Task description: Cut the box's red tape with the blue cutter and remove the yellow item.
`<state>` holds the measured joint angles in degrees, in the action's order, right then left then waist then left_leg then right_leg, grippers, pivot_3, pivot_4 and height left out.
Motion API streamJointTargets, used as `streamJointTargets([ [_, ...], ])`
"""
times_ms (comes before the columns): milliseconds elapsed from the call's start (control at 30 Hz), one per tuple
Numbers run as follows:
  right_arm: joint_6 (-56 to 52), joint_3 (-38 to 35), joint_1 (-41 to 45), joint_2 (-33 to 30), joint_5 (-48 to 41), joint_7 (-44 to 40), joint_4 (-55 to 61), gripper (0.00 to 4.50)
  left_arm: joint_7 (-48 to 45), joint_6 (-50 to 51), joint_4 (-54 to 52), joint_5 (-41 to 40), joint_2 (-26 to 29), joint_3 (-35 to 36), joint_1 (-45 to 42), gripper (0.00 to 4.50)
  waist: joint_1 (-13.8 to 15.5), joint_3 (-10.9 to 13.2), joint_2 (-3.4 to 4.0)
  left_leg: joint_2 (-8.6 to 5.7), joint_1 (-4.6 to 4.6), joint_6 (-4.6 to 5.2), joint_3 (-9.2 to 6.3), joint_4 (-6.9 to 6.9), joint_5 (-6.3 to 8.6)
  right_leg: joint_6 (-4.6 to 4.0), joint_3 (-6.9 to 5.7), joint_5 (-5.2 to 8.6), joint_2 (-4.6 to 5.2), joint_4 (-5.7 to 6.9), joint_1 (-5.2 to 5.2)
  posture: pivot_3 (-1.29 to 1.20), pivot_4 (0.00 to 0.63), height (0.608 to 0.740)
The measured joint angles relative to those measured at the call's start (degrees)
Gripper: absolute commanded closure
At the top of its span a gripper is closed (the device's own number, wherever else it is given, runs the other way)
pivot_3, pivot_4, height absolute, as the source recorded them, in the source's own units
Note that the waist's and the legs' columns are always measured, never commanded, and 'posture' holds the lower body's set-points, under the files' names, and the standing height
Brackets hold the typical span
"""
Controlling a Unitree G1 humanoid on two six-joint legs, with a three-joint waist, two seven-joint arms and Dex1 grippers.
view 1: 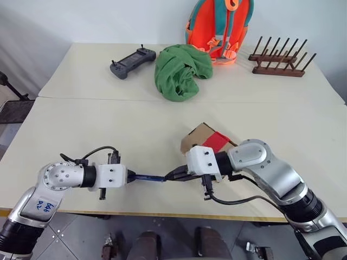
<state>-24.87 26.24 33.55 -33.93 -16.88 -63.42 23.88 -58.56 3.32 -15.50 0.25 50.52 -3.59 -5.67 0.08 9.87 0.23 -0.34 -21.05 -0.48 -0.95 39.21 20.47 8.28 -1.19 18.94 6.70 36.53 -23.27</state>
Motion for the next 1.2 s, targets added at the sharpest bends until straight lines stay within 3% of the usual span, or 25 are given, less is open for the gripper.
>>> streamJointTargets([
  [167,0.9,1.03,1.17,2.77,1.72,0.0,-1.74,4.47,0.19,3.55,-1.84,0.3,-0.56,-1.62,-0.65,3.94,0.06,-0.1,0.14,-0.03,0.18,0.03,-0.03,0.0,0.0,0.0,0.01,0.0,0.0,-0.04,0.24,0.0,0.15,0.74],
  [300,1.97,2.29,1.88,3.68,4.16,-0.08,-4.37,4.47,0.16,6.45,-3.41,1.55,-0.55,-2.73,-0.73,3.94,-0.13,-0.2,0.24,-0.01,0.85,0.19,-0.02,-0.13,0.18,-0.01,0.02,0.0,-0.01,-0.48,0.93,0.0,0.15,0.74],
  [600,8.17,7.19,2.2,1.98,13.6,-2.45,-11.42,4.47,0.28,6.41,-6.01,6.07,0.2,-4.18,-0.93,3.94,-0.22,-0.55,0.64,0.0,0.85,0.22,0.07,-0.14,0.22,0.0,0.12,0.0,-0.02,-0.55,0.89,0.0,0.15,0.74],
  [1200,11.85,7.89,2.19,5.54,18.11,-4.7,-15.32,4.47,0.95,4.84,-6.5,8.5,0.2,-4.28,-0.43,3.94,-0.29,-0.64,0.78,0.05,0.9,0.18,0.09,-0.13,0.19,-0.01,0.13,0.01,-0.02,-0.55,0.9,0.0,0.15,0.74],
])
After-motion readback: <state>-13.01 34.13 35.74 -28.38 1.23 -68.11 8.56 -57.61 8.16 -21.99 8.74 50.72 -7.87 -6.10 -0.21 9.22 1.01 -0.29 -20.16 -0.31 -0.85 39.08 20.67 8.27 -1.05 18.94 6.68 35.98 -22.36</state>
